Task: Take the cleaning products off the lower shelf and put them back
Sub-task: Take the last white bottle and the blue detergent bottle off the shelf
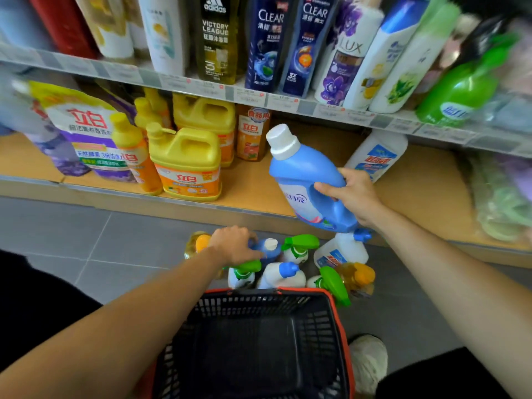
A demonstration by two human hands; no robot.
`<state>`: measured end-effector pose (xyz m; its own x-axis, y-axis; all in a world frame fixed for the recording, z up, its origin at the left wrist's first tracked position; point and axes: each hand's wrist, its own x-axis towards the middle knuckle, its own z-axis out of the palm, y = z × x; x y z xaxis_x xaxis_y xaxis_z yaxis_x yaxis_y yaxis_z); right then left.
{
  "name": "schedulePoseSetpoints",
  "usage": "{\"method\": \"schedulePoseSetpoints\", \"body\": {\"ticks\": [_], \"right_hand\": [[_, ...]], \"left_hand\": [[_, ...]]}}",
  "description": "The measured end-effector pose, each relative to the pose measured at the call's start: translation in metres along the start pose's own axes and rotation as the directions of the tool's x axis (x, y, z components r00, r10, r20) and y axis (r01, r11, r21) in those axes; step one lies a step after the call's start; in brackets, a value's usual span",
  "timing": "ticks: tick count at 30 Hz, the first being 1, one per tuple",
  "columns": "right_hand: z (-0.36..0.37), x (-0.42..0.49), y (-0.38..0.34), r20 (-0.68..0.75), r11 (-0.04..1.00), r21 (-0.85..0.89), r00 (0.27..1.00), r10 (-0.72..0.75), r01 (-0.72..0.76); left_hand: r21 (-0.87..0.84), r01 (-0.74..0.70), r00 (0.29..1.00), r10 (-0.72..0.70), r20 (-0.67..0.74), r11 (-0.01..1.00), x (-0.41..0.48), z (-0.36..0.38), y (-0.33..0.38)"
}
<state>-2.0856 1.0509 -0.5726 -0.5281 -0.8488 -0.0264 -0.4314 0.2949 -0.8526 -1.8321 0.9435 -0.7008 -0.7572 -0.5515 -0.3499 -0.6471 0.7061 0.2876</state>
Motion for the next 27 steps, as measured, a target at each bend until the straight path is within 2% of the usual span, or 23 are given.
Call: {"method": "schedulePoseSetpoints", "body": {"ticks": [2, 4, 6, 7, 9, 11, 13, 18, 20, 22, 24, 27], "right_hand": [[-0.009, -0.011, -0.010, 0.015, 0.998, -0.055, 1.000, -0.027, 0.028], [-0.019, -0.021, -0.023, 0.000, 0.997, -0.069, 1.000, -0.028, 0.028], [-0.028, -0.035, -0.038, -0.018, 0.999, -0.041, 0.999, -0.028, 0.027], [-0.030, -0.043, -0.047, -0.025, 0.999, -0.020, 0.999, -0.031, 0.031], [-0.034, -0.059, -0.063, -0.041, 0.999, 0.020, 0.998, -0.040, 0.041], [-0.037, -0.075, -0.077, -0.058, 0.998, 0.055, 0.998, -0.034, 0.037], [-0.040, -0.091, -0.088, -0.056, 0.994, 0.103, 0.998, -0.015, 0.021], [-0.037, -0.127, -0.096, 0.099, 0.932, 0.361, 0.995, 0.004, -0.040], [-0.031, -0.135, -0.095, 0.213, 0.896, 0.429, 0.977, 0.019, -0.111], [-0.024, -0.142, -0.095, 0.351, 0.874, 0.446, 0.936, 0.025, -0.191], [-0.018, -0.149, -0.093, 0.448, 0.860, 0.444, 0.894, 0.031, -0.252], [-0.010, -0.157, -0.091, 0.489, 0.877, 0.410, 0.872, 0.022, -0.252]], "left_hand": [[-0.133, 0.051, 0.996, -0.041, 0.078, 0.990, 0.004, -0.018, 0.001], [-0.273, 0.052, 0.999, -0.046, 0.029, 0.961, 0.004, -0.041, 0.002], [-0.470, -0.006, 0.997, -0.029, -0.068, 0.883, -0.001, -0.070, 0.007], [-0.590, -0.047, 0.993, -0.024, -0.112, 0.806, -0.007, -0.088, 0.012], [-0.812, -0.130, 0.985, -0.017, -0.169, 0.569, -0.023, -0.122, 0.026], [-0.916, -0.217, 0.974, 0.016, -0.225, 0.337, -0.038, -0.153, 0.043], [-0.932, -0.285, 0.958, 0.046, -0.282, 0.222, -0.054, -0.177, 0.059], [-0.896, -0.417, 0.909, 0.092, -0.407, 0.154, -0.089, -0.197, 0.085], [-0.891, -0.444, 0.890, 0.168, -0.424, 0.101, -0.103, -0.199, 0.083], [-0.900, -0.434, 0.865, 0.299, -0.403, 0.045, -0.115, -0.200, 0.078], [-0.915, -0.403, 0.852, 0.371, -0.368, 0.016, -0.123, -0.198, 0.075], [-0.915, -0.403, 0.872, 0.308, -0.380, 0.014, -0.130, -0.188, 0.078]]}}
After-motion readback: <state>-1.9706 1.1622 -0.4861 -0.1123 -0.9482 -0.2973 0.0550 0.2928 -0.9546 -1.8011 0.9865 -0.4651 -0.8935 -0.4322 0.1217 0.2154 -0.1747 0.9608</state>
